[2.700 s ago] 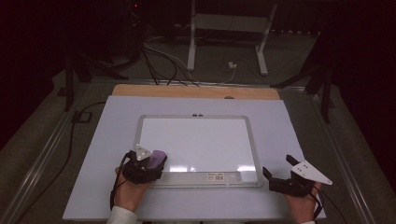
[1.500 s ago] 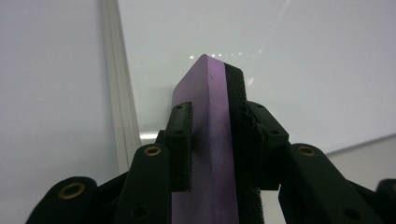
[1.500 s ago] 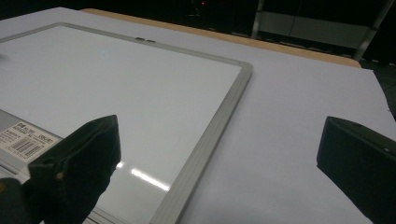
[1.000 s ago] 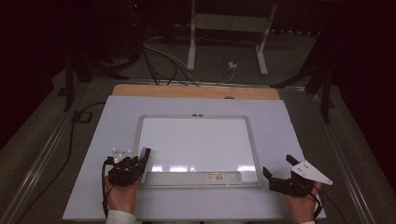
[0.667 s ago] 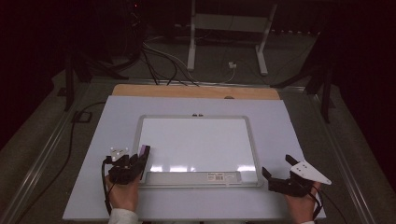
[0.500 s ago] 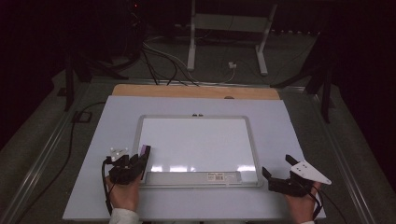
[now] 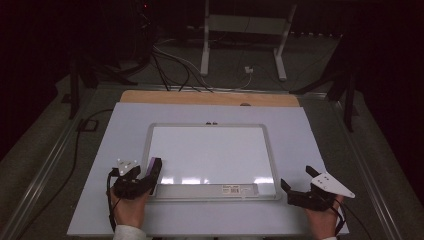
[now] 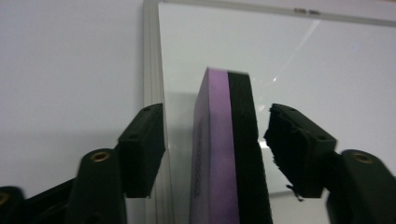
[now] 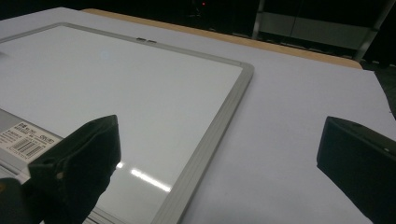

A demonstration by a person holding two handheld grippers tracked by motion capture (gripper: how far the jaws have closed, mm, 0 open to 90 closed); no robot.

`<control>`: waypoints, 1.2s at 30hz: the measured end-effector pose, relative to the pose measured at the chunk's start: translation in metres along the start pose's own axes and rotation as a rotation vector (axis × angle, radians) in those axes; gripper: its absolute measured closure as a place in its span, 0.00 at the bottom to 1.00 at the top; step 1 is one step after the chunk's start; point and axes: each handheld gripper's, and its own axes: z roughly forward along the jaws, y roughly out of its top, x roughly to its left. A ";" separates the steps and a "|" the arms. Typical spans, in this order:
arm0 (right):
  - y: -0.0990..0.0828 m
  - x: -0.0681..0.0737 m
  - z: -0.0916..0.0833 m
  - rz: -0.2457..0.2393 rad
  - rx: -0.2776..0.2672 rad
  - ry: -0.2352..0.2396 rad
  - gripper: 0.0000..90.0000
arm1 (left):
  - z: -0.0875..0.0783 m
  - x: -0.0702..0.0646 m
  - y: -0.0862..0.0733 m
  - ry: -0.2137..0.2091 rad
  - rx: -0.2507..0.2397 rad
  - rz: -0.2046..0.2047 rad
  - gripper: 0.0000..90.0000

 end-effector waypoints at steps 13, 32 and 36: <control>0.000 0.000 -0.001 -0.001 -0.007 -0.002 0.00 | -0.024 0.031 0.021 -0.043 -0.180 0.148 0.13; 0.002 -0.005 -0.005 0.014 -0.031 -0.016 0.00 | -0.043 0.060 0.010 -0.130 -0.337 0.213 0.00; 0.001 -0.006 -0.006 0.013 -0.032 -0.019 0.00 | -0.043 0.062 0.009 -0.123 -0.340 0.204 0.00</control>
